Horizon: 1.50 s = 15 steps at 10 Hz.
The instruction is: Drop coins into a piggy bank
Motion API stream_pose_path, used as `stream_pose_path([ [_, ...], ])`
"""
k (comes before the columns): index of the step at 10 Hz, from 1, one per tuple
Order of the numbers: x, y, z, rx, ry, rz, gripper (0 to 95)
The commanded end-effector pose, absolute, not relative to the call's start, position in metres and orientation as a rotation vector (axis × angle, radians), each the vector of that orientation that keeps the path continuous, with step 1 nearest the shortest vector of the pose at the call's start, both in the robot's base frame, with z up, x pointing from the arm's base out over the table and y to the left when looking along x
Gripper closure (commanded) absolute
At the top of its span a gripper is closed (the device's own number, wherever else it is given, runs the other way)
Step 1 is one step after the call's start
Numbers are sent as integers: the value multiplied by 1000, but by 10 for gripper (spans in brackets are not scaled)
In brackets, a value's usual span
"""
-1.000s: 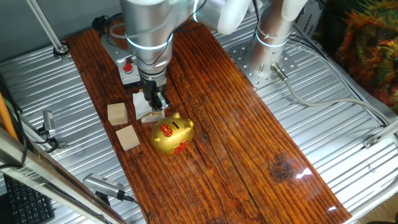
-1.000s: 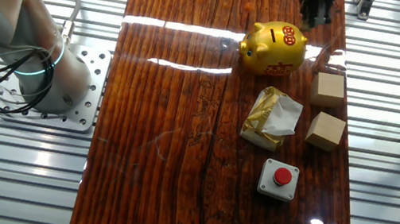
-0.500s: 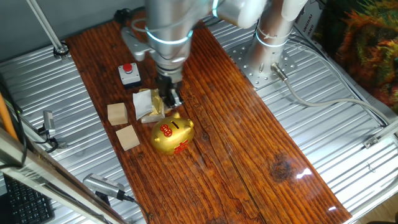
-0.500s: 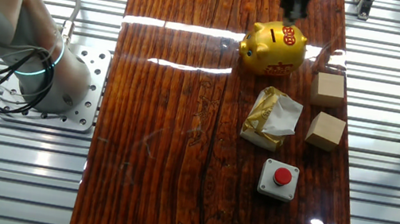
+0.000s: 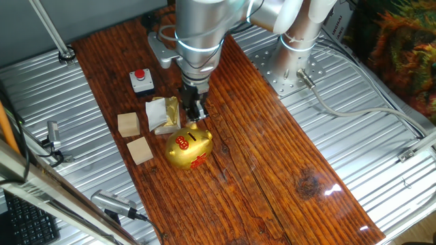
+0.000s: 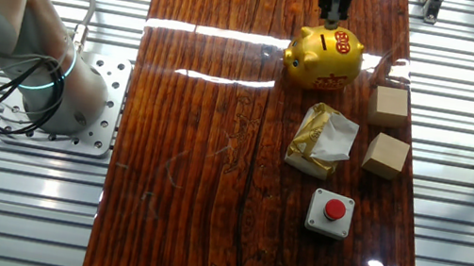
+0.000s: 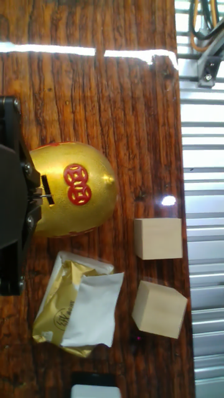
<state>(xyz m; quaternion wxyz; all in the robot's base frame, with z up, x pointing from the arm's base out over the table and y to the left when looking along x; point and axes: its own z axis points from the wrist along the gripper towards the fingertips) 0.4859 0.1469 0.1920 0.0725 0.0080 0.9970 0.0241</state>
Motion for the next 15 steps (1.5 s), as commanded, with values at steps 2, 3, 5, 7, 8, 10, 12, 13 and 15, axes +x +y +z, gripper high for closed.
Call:
stream_pose_path([
  [2,482,147,181,62,2974,74,950],
  [3,480,147,180,80,2976,78,950],
  [5,480,146,180,121,2970,82,950],
  [7,479,147,180,200,2963,89,950],
  [8,479,147,180,261,2959,93,950],
  [10,479,147,180,338,2953,92,950],
  [12,479,147,180,379,2950,96,950],
  [13,479,147,180,338,2956,88,950],
  [15,478,148,180,178,2968,51,950],
])
